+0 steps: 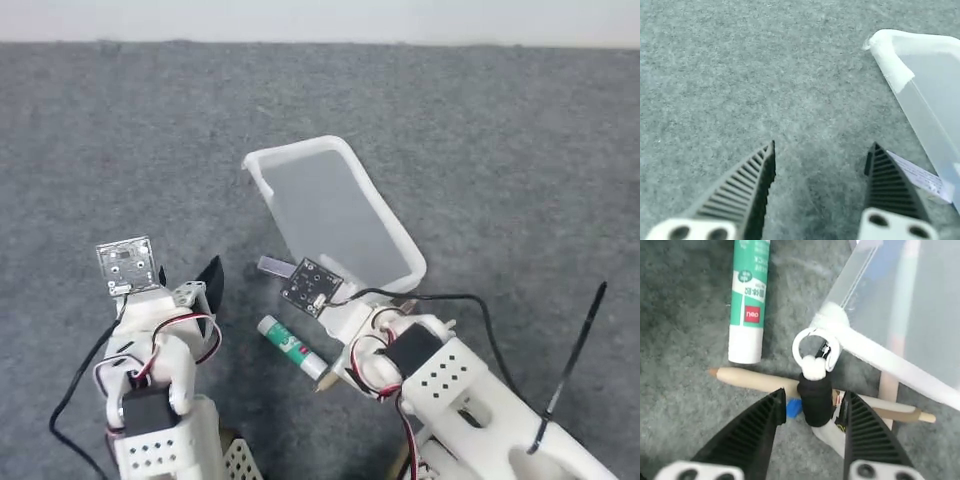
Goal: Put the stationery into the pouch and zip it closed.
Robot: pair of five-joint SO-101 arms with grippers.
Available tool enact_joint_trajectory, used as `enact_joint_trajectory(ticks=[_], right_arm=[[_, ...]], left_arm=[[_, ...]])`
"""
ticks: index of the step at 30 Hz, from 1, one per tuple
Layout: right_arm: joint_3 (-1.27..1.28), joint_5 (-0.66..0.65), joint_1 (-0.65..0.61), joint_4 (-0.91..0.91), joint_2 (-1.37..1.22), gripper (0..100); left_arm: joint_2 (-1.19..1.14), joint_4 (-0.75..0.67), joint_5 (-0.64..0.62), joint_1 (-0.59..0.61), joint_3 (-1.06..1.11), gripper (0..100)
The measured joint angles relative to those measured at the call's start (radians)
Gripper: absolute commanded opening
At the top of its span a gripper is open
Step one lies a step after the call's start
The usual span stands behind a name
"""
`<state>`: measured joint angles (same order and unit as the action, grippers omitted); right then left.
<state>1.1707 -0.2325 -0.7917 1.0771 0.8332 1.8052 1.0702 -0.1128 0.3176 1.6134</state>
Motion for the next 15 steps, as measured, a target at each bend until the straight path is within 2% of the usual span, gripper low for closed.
enact_joint_trajectory(ticks=[5, 12, 15], right_arm=[[0.04, 0.0, 0.0, -0.055, 0.0, 17.0], [0.055, 0.0, 0.006, -0.075, 0.0, 1.8], [0.055, 0.002, 0.006, -0.075, 0.0, 0.8]], left_arm=[[0.0, 0.0, 0.0, 0.0, 0.0, 28], [0.0, 0.0, 0.0, -0.032, 0.0, 28], [0.0, 0.0, 0.0, -0.034, 0.0, 28]])
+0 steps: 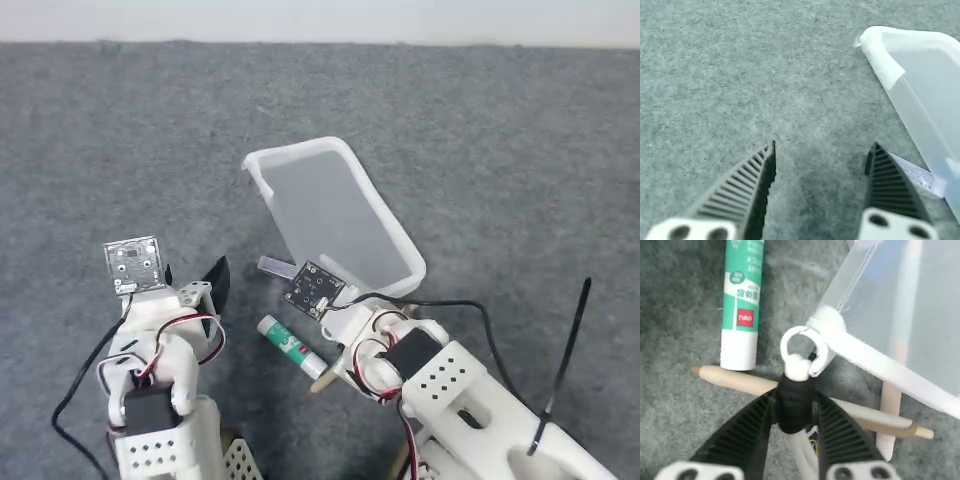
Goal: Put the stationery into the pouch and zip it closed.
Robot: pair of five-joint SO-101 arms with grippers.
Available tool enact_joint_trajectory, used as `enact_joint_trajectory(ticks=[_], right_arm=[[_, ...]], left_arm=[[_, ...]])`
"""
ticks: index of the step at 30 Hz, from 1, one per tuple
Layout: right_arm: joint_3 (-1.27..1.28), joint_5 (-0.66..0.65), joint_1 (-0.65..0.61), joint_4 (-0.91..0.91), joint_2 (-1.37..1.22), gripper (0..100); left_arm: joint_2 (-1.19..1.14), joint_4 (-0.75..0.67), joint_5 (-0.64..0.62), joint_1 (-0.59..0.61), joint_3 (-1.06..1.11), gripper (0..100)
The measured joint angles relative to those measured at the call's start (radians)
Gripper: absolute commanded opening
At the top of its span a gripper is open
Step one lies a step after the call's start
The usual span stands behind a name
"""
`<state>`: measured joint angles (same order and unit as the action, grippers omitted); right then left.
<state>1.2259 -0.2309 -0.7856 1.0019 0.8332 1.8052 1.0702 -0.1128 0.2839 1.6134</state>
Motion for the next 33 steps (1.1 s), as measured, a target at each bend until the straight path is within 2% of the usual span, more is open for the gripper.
enact_joint_trajectory(ticks=[12, 33], right_arm=[[-0.193, -0.002, 0.072, 0.118, 0.0, 0.6], [-0.603, -0.002, 0.109, 0.152, -0.002, 0.6]], left_arm=[[0.0, 0.002, 0.0, -0.002, 0.0, 28], [0.0, 0.025, 0.0, -0.002, 0.0, 28]])
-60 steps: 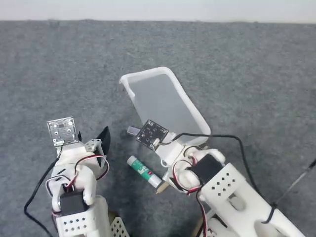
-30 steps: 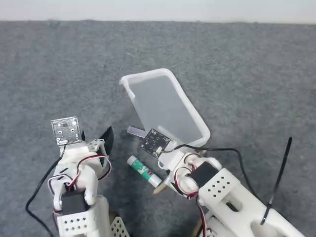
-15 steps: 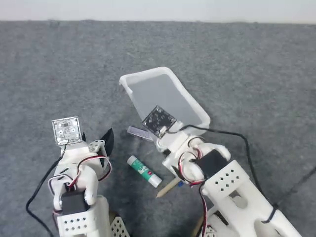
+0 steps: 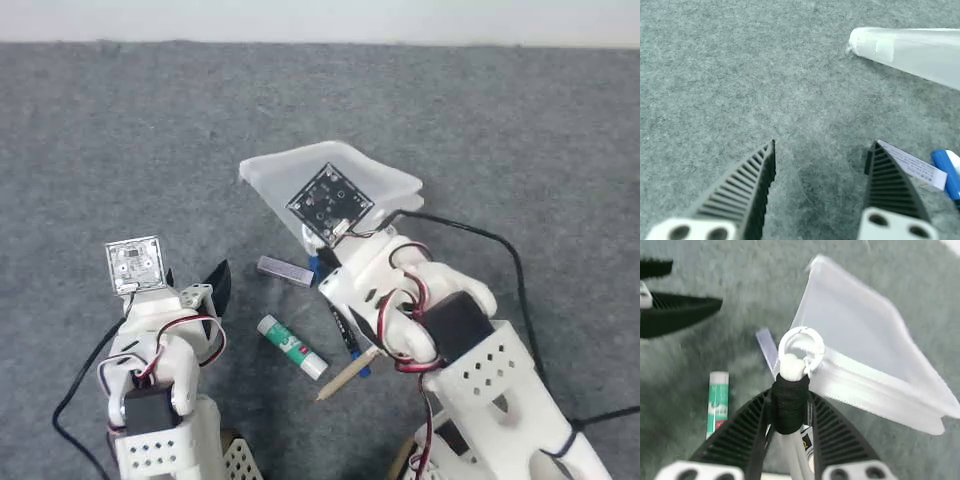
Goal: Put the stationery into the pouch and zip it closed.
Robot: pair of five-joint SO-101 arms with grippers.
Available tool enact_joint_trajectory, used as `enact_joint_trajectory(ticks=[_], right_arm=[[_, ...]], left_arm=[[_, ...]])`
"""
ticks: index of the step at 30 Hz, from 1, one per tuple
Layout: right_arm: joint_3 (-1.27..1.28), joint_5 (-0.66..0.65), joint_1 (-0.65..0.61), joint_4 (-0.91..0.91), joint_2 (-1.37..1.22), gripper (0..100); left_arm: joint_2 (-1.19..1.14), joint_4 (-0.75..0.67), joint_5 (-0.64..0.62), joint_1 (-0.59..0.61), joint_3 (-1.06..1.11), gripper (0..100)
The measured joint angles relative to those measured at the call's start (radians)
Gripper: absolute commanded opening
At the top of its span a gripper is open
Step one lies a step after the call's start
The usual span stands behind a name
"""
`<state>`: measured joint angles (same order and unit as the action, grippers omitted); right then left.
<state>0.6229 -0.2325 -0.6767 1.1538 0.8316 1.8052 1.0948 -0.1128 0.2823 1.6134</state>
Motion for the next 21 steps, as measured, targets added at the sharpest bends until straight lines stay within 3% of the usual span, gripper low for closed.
enact_joint_trajectory(ticks=[6, 13, 18, 21], right_arm=[[-0.002, 0.0, -0.037, -0.064, 0.0, 0.6], [-0.002, 0.0, -0.038, -0.098, 0.051, 0.6], [-0.002, 0.0, -0.038, -0.1, 0.084, 0.6], [-0.002, 0.0, -0.038, -0.1, 0.084, 0.6]], left_arm=[[0.0, 0.003, 0.006, 0.0, -0.008, 28], [0.0, 0.049, 0.049, -0.008, -0.176, 29], [0.0, 0.054, 0.018, -0.037, -0.262, 42], [0.0, 0.086, -0.038, -0.092, -0.295, 43]])
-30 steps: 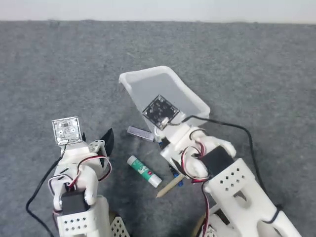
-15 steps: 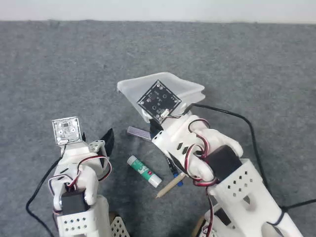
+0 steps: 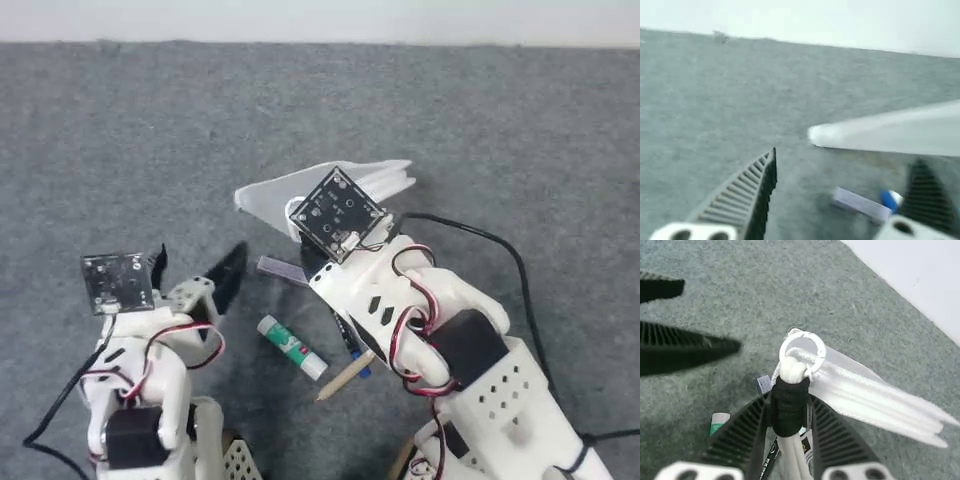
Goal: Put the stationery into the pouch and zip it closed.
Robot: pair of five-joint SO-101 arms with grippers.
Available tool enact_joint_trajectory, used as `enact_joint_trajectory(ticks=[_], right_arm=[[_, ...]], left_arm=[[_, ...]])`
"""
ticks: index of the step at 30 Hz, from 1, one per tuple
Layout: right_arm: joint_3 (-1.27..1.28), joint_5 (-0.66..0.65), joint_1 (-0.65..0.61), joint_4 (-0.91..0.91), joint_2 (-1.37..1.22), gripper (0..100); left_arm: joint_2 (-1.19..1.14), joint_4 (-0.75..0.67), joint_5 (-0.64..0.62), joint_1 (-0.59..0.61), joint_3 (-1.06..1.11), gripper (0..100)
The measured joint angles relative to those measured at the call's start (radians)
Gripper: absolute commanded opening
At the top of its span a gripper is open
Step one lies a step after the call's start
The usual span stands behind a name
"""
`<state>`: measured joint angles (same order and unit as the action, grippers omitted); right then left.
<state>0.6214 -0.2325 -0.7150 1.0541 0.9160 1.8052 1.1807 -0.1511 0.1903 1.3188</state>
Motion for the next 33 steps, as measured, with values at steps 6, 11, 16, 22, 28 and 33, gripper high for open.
enact_joint_trajectory(ticks=[6, 11, 16, 22, 28, 33], right_arm=[[0.0, 0.0, 0.0, 0.0, 0.0, 0.6], [0.002, 0.0, 0.0, 0.0, 0.0, 0.6], [0.002, 0.0, 0.0, 0.0, 0.0, 0.6], [0.002, 0.0, -0.058, 0.003, 0.0, 0.6], [0.003, 0.002, -0.064, 0.005, 0.0, 0.6], [0.003, 0.002, -0.064, 0.005, 0.0, 0.6]], left_arm=[[0.0, 0.014, -0.077, -0.13, -0.011, 43], [0.0, 0.015, -0.143, -0.169, -0.054, 43], [0.0, 0.015, -0.189, -0.18, -0.104, 43], [0.0, 0.014, -0.203, -0.176, -0.107, 43], [0.0, -0.043, -0.21, -0.184, -0.043, 43], [0.002, -0.044, -0.21, -0.184, -0.041, 43]])
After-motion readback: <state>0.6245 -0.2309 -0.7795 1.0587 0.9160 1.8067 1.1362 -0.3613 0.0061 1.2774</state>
